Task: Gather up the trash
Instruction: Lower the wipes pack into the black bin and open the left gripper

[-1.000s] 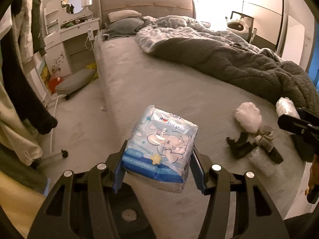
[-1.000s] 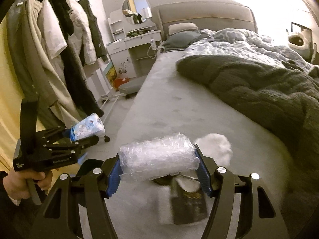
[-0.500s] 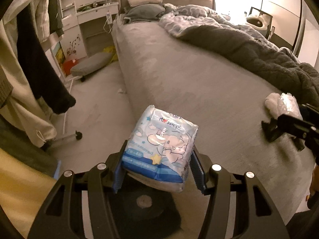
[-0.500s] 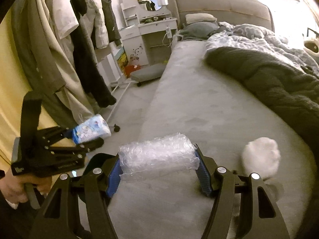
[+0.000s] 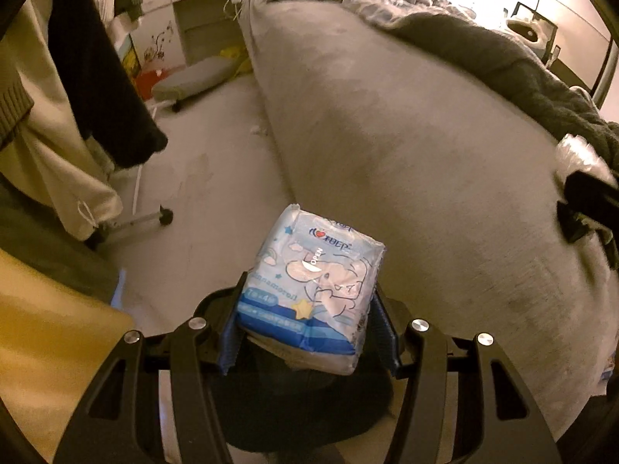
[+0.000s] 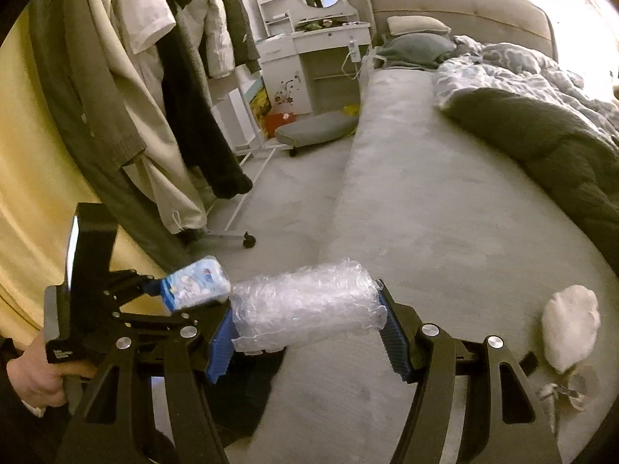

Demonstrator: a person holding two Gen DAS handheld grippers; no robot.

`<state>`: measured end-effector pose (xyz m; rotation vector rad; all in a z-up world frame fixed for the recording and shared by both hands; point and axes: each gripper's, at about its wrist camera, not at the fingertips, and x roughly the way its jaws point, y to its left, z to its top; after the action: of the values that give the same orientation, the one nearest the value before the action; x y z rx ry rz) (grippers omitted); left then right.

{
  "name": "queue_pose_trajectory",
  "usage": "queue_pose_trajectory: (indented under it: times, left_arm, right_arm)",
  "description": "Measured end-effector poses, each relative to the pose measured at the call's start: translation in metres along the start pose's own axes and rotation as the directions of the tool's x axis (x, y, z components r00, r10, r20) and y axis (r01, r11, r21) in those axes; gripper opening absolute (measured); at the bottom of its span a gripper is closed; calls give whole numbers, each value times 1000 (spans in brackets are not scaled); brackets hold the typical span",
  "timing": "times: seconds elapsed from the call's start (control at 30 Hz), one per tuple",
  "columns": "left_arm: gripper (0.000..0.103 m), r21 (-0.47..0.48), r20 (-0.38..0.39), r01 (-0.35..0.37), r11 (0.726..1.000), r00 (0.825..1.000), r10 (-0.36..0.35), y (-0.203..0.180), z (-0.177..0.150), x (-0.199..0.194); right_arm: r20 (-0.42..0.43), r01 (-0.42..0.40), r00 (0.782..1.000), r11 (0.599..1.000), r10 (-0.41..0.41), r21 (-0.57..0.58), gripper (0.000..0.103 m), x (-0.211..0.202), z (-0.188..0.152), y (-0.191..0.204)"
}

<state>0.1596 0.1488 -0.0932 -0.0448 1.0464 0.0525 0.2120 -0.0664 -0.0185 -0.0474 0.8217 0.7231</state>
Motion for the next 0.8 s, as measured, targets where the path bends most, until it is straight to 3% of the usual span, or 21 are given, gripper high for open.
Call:
queue_pose_trajectory:
  times: [0.43, 0.8]
  left_arm:
    - [60, -74, -165, 11, 997, 986, -24, 42, -25, 27]
    - [61, -116, -310, 18, 993, 949, -53, 75, -54, 52]
  right_arm:
    - [-56, -50, 997, 998, 48, -33, 65, 39, 8, 41]
    - [-106, -66, 993, 996, 59, -63, 65, 75, 14, 70]
